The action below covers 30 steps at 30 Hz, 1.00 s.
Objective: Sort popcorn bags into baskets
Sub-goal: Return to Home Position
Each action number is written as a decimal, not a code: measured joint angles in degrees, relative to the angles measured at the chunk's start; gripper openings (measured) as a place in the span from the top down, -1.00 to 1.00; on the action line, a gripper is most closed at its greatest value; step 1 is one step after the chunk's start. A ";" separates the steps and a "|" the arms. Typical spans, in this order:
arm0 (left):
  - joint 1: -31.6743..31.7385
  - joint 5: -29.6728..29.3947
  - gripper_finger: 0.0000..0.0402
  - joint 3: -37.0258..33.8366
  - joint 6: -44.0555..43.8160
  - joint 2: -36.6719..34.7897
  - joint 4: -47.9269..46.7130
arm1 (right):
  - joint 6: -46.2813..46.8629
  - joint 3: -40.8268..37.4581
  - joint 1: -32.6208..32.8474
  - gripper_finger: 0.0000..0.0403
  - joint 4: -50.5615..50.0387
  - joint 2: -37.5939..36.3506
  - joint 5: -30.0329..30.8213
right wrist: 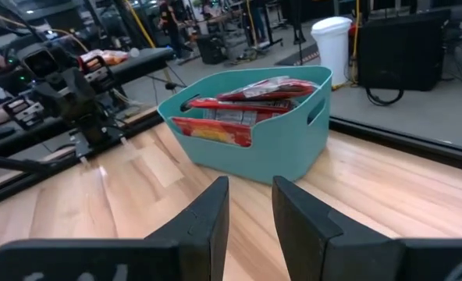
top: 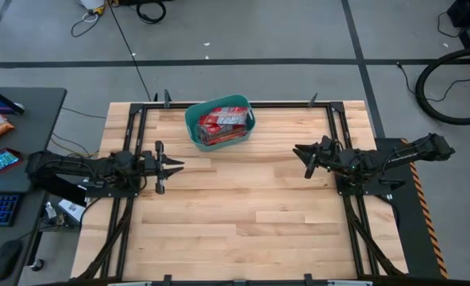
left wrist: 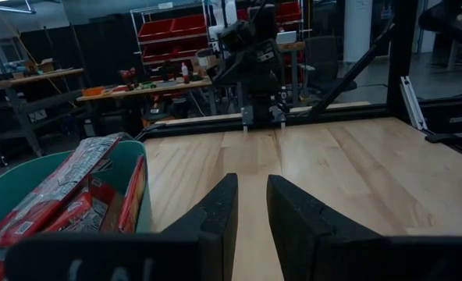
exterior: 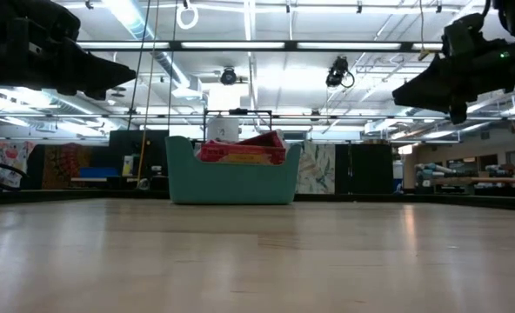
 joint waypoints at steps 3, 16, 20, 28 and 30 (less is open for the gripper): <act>0.00 0.00 0.62 0.00 0.00 0.00 0.00 | -0.34 -1.60 0.55 0.48 0.06 -2.54 0.58; 0.00 -0.01 0.62 0.00 0.20 0.00 0.07 | 1.10 -7.34 0.73 0.48 0.06 -9.81 0.92; 0.00 0.00 0.62 0.00 -2.53 0.00 0.06 | 0.76 -7.34 0.73 0.48 -0.05 -9.79 0.92; -0.02 3.27 0.62 0.00 -10.63 0.02 -3.81 | 0.54 -7.34 0.73 0.48 -1.66 -9.68 0.90; -0.04 3.34 0.62 0.00 -10.67 0.02 -4.13 | 0.78 -7.32 0.73 0.48 -2.49 -9.47 0.54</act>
